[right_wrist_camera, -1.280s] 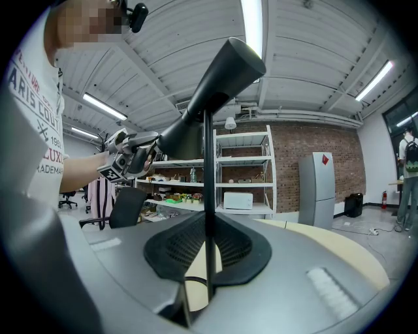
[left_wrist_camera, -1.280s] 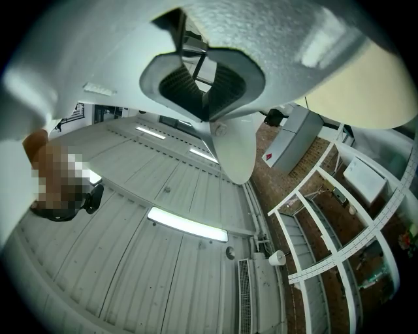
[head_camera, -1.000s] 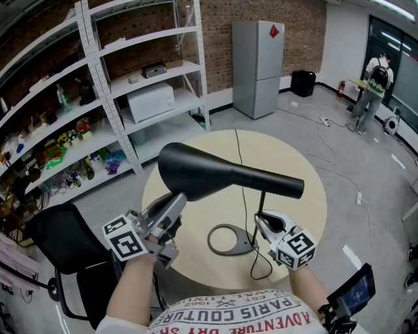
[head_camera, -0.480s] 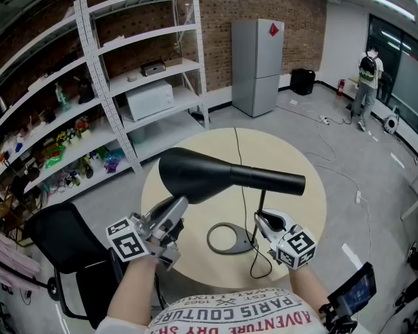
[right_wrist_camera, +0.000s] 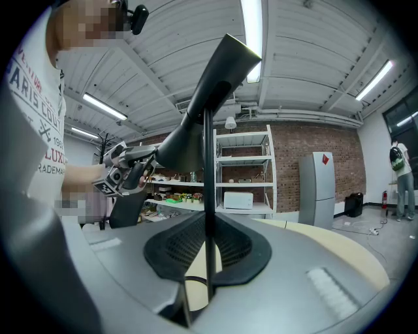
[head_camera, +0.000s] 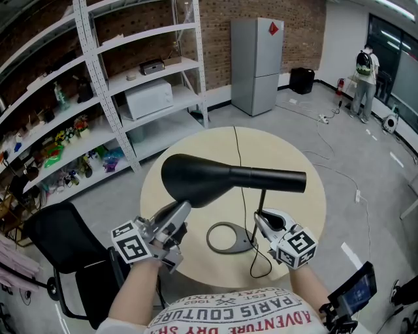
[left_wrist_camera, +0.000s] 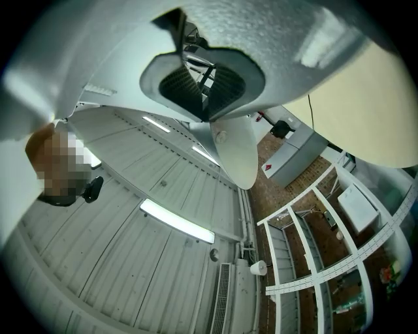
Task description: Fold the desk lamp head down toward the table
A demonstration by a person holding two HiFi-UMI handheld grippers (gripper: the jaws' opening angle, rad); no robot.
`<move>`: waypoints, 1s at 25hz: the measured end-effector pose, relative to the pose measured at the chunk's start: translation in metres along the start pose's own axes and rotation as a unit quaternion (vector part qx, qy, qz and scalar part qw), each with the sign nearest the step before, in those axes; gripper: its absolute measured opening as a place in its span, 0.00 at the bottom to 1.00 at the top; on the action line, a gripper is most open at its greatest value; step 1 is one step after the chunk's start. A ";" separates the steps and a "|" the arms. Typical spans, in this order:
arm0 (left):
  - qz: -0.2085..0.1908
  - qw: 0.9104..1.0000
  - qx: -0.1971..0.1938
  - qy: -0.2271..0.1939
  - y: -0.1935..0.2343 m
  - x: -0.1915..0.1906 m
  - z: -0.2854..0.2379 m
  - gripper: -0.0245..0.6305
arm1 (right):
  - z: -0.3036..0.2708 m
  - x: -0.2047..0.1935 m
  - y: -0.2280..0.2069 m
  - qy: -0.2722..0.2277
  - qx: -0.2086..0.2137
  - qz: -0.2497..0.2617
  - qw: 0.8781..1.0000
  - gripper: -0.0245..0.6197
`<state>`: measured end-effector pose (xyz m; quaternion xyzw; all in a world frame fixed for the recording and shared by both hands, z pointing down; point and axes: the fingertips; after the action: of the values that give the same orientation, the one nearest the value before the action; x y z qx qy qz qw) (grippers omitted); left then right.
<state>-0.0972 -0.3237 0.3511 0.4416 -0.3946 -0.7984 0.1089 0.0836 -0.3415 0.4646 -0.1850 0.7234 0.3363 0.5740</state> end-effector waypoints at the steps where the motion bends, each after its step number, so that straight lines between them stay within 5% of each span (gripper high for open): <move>1: 0.004 1.000 -0.002 -0.001 0.001 -0.002 0.000 0.09 | 0.000 -0.001 0.000 0.000 0.000 0.000 1.000 0.11; 25: 0.053 0.998 -0.035 -0.017 0.011 -0.022 -0.002 0.08 | 0.003 0.000 -0.003 -0.001 -0.004 -0.003 1.000 0.10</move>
<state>-0.0849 -0.3206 0.3717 0.4020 -0.3915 -0.8121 0.1598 0.0878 -0.3416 0.4630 -0.1888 0.7209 0.3374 0.5752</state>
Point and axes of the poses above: the fingertips, and each gripper's own axes: z backward along the fingers, y to its left, x out of its top, and after that the axes turned 15 degrees about z, right-handed
